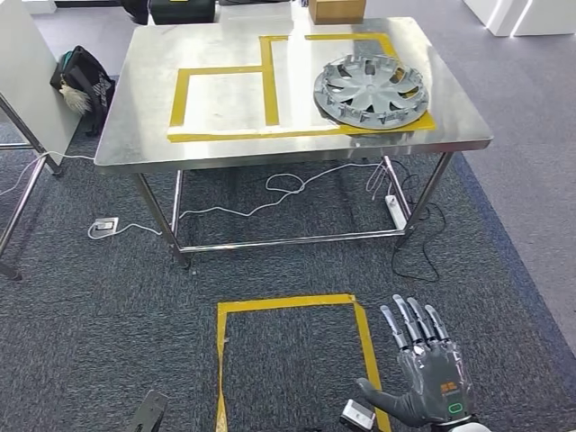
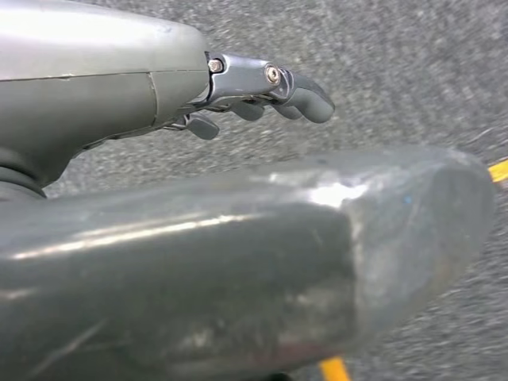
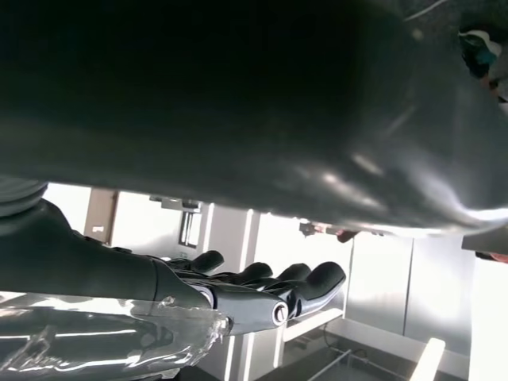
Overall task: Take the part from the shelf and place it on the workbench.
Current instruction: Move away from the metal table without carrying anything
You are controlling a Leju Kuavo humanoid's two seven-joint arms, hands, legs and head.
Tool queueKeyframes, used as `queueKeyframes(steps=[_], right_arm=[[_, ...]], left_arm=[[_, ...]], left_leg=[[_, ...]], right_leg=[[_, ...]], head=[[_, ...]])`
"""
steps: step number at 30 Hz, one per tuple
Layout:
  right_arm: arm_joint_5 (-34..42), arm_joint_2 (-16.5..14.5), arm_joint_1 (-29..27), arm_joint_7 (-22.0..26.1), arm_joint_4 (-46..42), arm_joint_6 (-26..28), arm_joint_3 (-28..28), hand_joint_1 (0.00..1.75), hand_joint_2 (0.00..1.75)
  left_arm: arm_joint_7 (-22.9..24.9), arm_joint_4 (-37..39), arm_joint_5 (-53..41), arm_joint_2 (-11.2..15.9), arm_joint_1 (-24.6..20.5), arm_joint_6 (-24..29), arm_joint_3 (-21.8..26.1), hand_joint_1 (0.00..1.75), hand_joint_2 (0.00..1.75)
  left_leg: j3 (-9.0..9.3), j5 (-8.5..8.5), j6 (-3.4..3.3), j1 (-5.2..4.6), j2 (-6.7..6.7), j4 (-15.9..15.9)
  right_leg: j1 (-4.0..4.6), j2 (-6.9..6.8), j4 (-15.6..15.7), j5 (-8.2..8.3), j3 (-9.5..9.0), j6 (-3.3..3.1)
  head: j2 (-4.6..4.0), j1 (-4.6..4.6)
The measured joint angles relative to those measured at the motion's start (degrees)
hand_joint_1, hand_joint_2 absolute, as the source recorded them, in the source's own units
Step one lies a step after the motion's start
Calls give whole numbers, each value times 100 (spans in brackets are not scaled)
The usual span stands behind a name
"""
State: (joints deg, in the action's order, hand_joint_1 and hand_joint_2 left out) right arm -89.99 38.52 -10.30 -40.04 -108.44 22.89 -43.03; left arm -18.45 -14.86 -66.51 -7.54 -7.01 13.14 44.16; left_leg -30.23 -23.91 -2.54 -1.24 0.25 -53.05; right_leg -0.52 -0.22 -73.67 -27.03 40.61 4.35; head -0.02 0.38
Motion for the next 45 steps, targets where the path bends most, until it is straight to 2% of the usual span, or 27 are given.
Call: queueKeyframes(steps=[1,2,3,4,5,6,7,8,9,10,12,13,14,15,16,18,19,20,21,24,25,26,27,30,31,36,45], right_arm=[[-1,1,-7,0,-4,-2,12,0,0],[-1,4,-8,0,-14,-3,26,0,0],[-1,8,-7,0,-31,-3,42,0,0],[-1,13,-5,-1,-50,-3,56,0,0],[-1,16,-5,-2,-68,-4,67,0,0],[-1,21,-11,-3,-82,-6,75,0,0],[-1,24,-22,-4,-89,-9,79,0,0],[-2,27,-32,-4,-97,-12,81,0,0],[-2,30,-46,-4,-104,-15,85,0,0],[-2,31,-59,-4,-113,-16,89,0,0],[-2,32,-80,-4,-126,-17,102,0,0],[-2,32,-88,-4,-127,-18,107,0,0],[-2,32,-95,-4,-126,-19,111,0,0],[-2,32,-100,-4,-126,-19,112,0,0],[-2,32,-103,-4,-127,-19,113,0,0],[-2,32,-105,-4,-132,-19,116,0,0],[-2,32,-103,-4,-136,-19,118,0,0],[-2,32,-102,-4,-140,-19,121,0,0],[-2,33,-103,-4,-144,-19,123,0,0],[-2,34,-118,-4,-155,-21,126,0,0],[-2,34,-123,-4,-157,-21,127,0,0],[-2,34,-128,-4,-157,-21,128,0,0],[-2,34,-134,-4,-157,-21,128,0,0],[-2,34,-157,-4,-157,-21,125,0,0],[-2,34,-165,-4,-157,-20,123,0,0],[-2,34,-197,-4,-157,-20,118,0,0],[-2,34,-258,-4,-157,-202,152,0,0]], left_arm=[[0,0,0,-2,1,7,-1,0,0],[0,0,0,-5,0,15,-1,0,0],[-1,-1,0,-9,-3,24,-3,0,0],[-3,-1,0,-12,-5,33,-4,0,0],[-7,-2,0,-15,-7,41,-6,0,0],[-11,-2,1,-17,-5,50,-7,0,0],[-15,-2,5,-15,1,58,-7,0,0],[-18,-2,9,-14,11,62,-6,0,0],[-19,-2,13,-14,21,66,-6,0,0],[-20,-2,15,-14,29,67,-5,0,0],[-20,-2,15,-22,34,67,-5,0,0],[-20,-2,15,-25,35,67,-5,0,0],[-20,-2,15,-27,37,67,-5,0,0],[-20,-2,15,-28,38,67,-5,0,0],[-20,-2,15,-28,38,67,-5,0,0],[-20,-2,15,-27,32,68,-6,0,0],[-20,-2,15,-27,31,68,-7,0,0],[-20,-2,15,-28,31,69,-7,0,0],[-20,-2,15,-36,33,69,-7,0,0],[-16,-2,25,-46,43,71,-7,0,0],[-13,-2,32,-42,43,72,-6,0,0],[-9,-2,38,-38,42,73,-6,0,0],[-6,-2,40,-38,42,75,-6,0,0],[-2,-2,21,-36,45,78,-9,0,0],[-2,-2,16,-33,45,79,-9,0,0],[24,-2,43,-28,49,78,-9,0,0],[51,-2,60,-28,52,80,-29,0,0]], left_leg=[[-110,66,12,-2,-1,-29],[-202,125,27,-4,-3,-64],[-273,171,46,-10,-7,-99],[-314,216,71,-15,-10,-121],[-337,255,96,-16,-13,-136],[-356,292,128,-13,-15,-140],[-375,327,160,-5,-17,-142],[-414,287,196,3,-21,-181],[-481,149,237,10,-25,-306],[-581,-79,277,21,-29,-545],[-846,-618,346,58,-31,-1307],[-944,-764,369,77,-31,-1653],[-961,-793,385,94,-31,-1842],[-865,-716,394,107,-30,-1804],[-658,-576,397,117,-30,-1541],[-95,-337,383,129,-31,-705],[91,-281,358,128,-35,-406],[187,-270,329,126,-40,-229],[193,-276,304,124,-44,-176],[145,-263,272,121,-46,-169],[136,-253,253,112,-46,-171],[125,-241,233,102,-46,-173],[111,-227,211,92,-46,-176],[43,-178,161,73,-44,-198],[17,-165,155,69,-43,-205],[-34,-136,146,58,-41,-211],[-110,-87,171,58,-41,-218]], right_leg=[[0,1,186,154,-253,-12],[1,6,565,190,-599,-30],[7,11,1076,102,-997,-51],[17,15,1502,-31,-1283,-79],[29,17,1807,-163,-1464,-111],[46,15,1950,-208,-1523,-150],[44,9,1947,-176,-1466,-199],[38,3,1948,-131,-1426,-248],[27,-3,1948,-73,-1372,-296],[11,-8,1952,-11,-1326,-329],[5,-9,1940,103,-1216,-353],[4,-8,1928,155,-1156,-348],[1,-6,1913,199,-1085,-337],[-4,-5,1894,236,-1021,-321],[-11,-4,1874,263,-969,-301],[-14,-4,1826,302,-892,-253],[-9,-5,1805,321,-863,-222],[-1,-5,1787,341,-838,-191],[9,-3,1773,341,-811,-197],[23,1,1771,309,-737,-384],[22,1,1783,322,-723,-427],[17,2,1800,351,-724,-419],[9,2,1819,393,-723,-382],[-17,4,1862,539,-725,-180],[-23,5,1866,567,-717,-138],[-35,5,1867,595,-666,-93],[-38,7,1851,634,-586,-83]], head=[[0,0],[0,-1],[0,-1],[0,-7],[0,-5],[0,1],[0,5],[0,11],[0,-1],[0,-16],[0,-39],[0,-38],[0,-39],[0,-39],[0,-39],[0,-41],[0,-38],[0,-39],[0,-33],[1,1],[1,7],[0,11],[0,10],[0,9],[0,9],[0,7],[0,5]])
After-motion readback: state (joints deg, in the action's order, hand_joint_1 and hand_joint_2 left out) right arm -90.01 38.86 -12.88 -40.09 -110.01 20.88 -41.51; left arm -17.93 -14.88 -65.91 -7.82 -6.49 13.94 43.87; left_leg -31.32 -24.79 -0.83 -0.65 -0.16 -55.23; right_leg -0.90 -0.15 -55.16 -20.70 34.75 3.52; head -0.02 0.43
